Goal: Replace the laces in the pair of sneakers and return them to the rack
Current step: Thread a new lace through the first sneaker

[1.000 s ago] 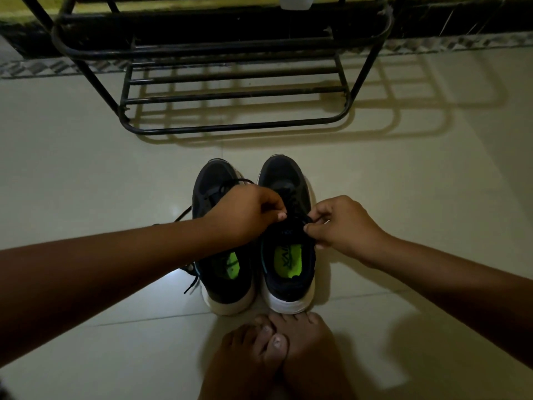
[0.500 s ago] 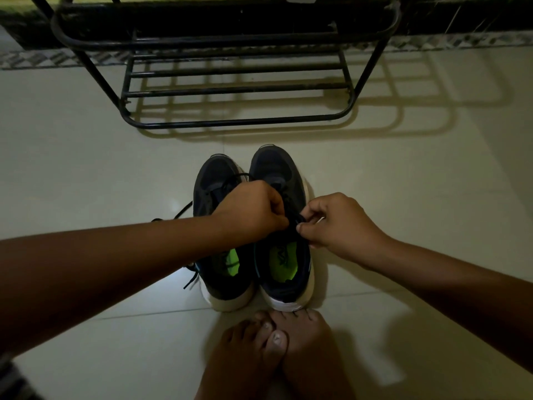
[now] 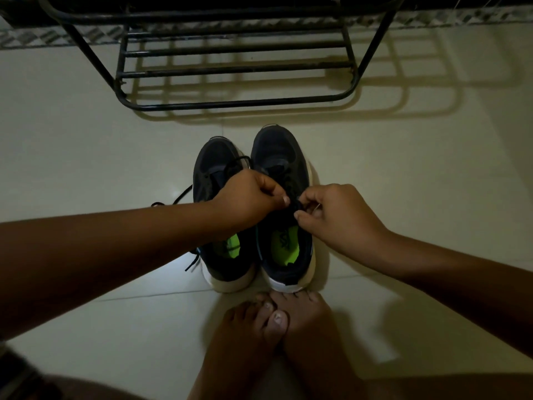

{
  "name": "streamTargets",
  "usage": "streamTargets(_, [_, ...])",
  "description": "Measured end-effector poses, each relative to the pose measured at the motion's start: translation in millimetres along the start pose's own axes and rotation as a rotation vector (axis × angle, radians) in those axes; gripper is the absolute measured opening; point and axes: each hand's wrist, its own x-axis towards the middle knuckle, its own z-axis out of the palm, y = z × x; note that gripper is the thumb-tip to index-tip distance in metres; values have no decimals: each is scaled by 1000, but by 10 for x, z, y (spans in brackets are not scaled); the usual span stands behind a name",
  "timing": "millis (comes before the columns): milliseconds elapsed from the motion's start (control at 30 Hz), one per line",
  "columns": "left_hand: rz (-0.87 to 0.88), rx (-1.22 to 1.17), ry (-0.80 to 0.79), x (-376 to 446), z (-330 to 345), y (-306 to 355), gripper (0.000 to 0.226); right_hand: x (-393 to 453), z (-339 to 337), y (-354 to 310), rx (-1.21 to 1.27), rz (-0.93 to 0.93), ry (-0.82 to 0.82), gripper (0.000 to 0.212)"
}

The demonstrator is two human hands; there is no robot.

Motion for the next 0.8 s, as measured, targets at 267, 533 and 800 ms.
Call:
streamTargets(267, [-164,-140,-7,43,-7,106,13,8,7,-1,-14,-39,-15,15])
streamTargets(533, [-198,-143,15,89,7,92,17,254,41,48,327,133,-48,10])
streamTargets(800, [664,1030,116,-116,-37,-131,56,360,74,112,181,187,-40,19])
